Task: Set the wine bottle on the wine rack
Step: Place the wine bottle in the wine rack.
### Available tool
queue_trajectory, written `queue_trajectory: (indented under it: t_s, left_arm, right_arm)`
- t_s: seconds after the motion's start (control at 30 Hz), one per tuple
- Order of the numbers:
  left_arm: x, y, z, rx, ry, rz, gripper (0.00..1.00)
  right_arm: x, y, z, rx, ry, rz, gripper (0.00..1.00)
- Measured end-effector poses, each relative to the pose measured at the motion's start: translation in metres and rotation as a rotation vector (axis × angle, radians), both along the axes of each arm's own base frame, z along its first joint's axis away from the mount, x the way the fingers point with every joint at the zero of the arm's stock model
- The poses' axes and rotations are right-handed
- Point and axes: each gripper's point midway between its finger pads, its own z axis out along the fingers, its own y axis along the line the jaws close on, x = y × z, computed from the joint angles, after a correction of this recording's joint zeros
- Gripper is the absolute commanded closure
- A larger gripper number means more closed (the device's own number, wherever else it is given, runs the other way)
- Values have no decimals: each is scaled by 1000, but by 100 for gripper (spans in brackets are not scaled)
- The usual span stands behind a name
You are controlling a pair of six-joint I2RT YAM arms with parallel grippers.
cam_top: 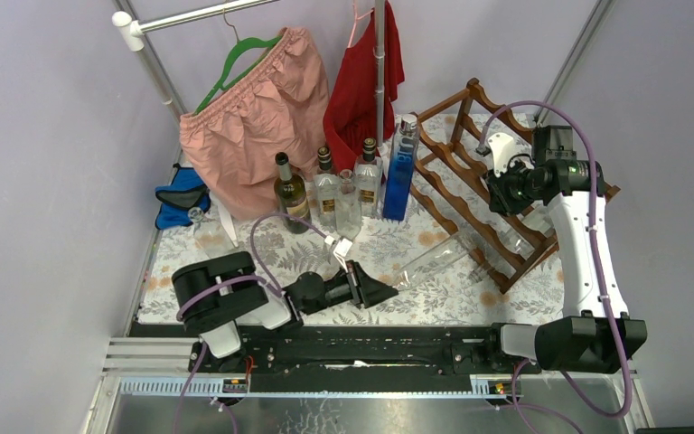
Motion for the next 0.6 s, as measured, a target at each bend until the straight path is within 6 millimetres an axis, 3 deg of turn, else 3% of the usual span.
queue_trajectory:
  t_s: [0.33, 0.6]
  left_arm:
    - [9, -22, -22, 28, 50, 41, 100]
    - [16, -33, -24, 23, 58, 53, 100]
  right_arm:
    - [-4, 0, 0, -1, 6, 4, 85]
    - [-4, 0, 0, -2, 6, 5, 82]
